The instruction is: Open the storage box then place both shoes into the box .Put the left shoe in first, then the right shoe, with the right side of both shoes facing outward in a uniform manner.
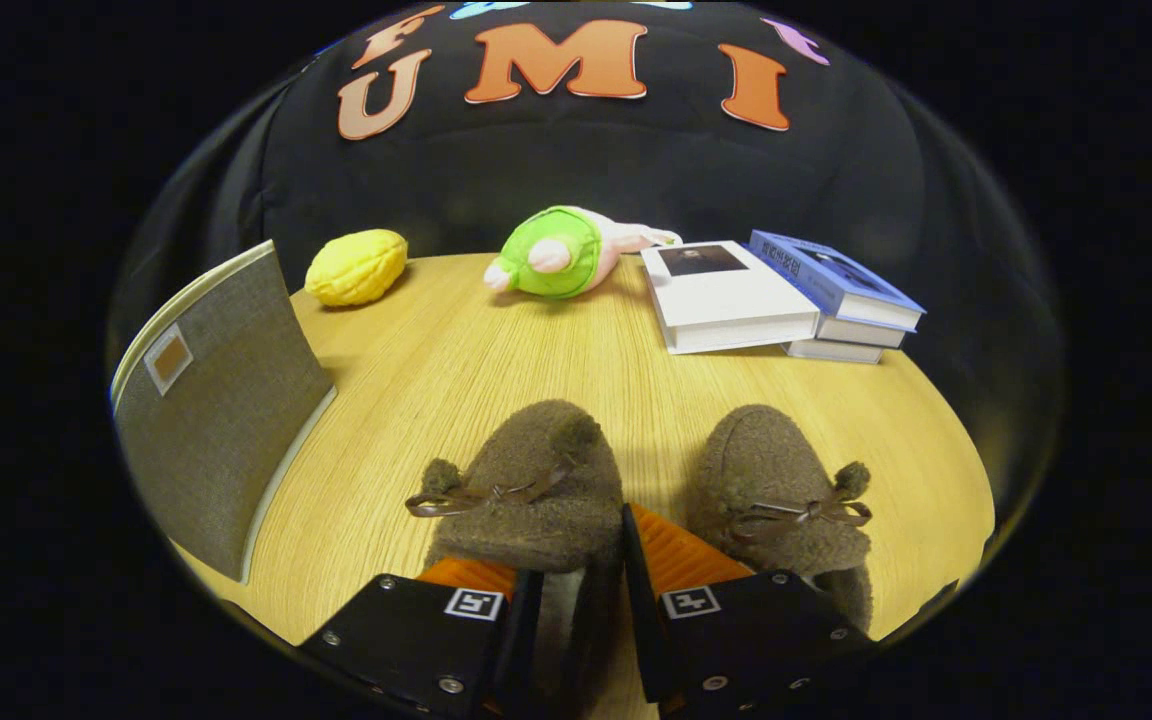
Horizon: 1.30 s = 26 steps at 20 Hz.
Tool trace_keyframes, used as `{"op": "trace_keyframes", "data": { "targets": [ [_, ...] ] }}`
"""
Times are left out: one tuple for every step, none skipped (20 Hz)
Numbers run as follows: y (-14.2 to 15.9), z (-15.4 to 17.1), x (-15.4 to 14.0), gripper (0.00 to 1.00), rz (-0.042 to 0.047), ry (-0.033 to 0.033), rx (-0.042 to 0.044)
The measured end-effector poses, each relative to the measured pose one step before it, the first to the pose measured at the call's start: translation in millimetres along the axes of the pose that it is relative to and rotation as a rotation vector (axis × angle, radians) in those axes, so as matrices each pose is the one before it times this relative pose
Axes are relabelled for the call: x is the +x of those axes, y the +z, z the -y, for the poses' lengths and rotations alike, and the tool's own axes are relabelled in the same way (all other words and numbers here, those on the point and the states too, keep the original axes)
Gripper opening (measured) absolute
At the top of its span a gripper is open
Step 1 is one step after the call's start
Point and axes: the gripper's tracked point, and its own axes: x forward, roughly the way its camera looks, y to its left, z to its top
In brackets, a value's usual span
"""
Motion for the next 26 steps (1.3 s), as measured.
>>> {"op": "trace_keyframes", "data": {
  "targets": [
    [3.37, -0.59, 3.49, 0.41, -0.00126, -0.00008, 0.00172],
    [1.95, -0.68, 2.69, 0.38, -0.00854, 0.00302, -0.01006],
    [-2.07, 0.42, 0.89, 0.36, -0.02468, 0.00504, -0.00878],
    [4.17, 4.78, 1.73, 0.30, 0.00611, -0.02318, 0.00648],
    [-0.37, 3.34, 0.57, 0.22, -0.00724, 0.00345, -0.00748],
    [-0.67, -1.78, -0.82, 0.04, 0.00348, 0.02055, -0.02330],
    [0.89, -0.22, -0.74, 0.03, 0.00802, 0.00802, -0.01737],
    [-0.84, 0.58, -2.25, 0.01, 0.00530, 0.00057, 0.00560],
    [1.04, -2.50, -3.10, 0.00, 0.00913, 0.01276, 0.01853],
    [3.56, -6.41, -3.77, 0.00, 0.01754, 0.02557, 0.03060],
    [8.15, -4.48, -5.33, 0.00, 0.02626, 0.01747, 0.02944],
    [11.40, -3.63, -6.32, 0.00, 0.03644, 0.00707, 0.02024],
    [11.35, 0.05, -6.42, 0.00, 0.03176, -0.00255, 0.00698],
    [11.22, -1.94, -7.92, 0.00, 0.02686, -0.00467, 0.00368],
    [9.80, -3.84, -6.06, 0.00, 0.01567, 0.00322, -0.00281],
    [11.76, -3.92, -6.29, 0.00, 0.01946, 0.00029, 0.00477],
    [10.58, -4.94, -7.09, 0.00, 0.01757, 0.00452, 0.00419],
    [8.36, -6.76, -6.22, 0.00, 0.00895, 0.00695, 0.00320],
    [9.64, -7.69, -6.83, 0.00, 0.01096, 0.00688, 0.00501],
    [10.05, -8.09, -6.62, 0.00, 0.01472, 0.00328, 0.00390],
    [8.95, -9.31, -7.18, 0.00, 0.01023, 0.00392, -0.00313],
    [11.32, -10.60, -7.52, 0.00, 0.01623, 0.00602, -0.00305],
    [11.13, -12.08, -6.59, 0.00, 0.01129, 0.00942, -0.00514],
    [9.76, -13.52, -5.83, 0.00, 0.00933, 0.00932, -0.00448],
    [10.61, -13.14, -5.22, 0.00, 0.00757, 0.00994, -0.00504],
    [11.49, -13.75, -5.79, 0.00, 0.01733, 0.00509, -0.00082]
  ]
}}
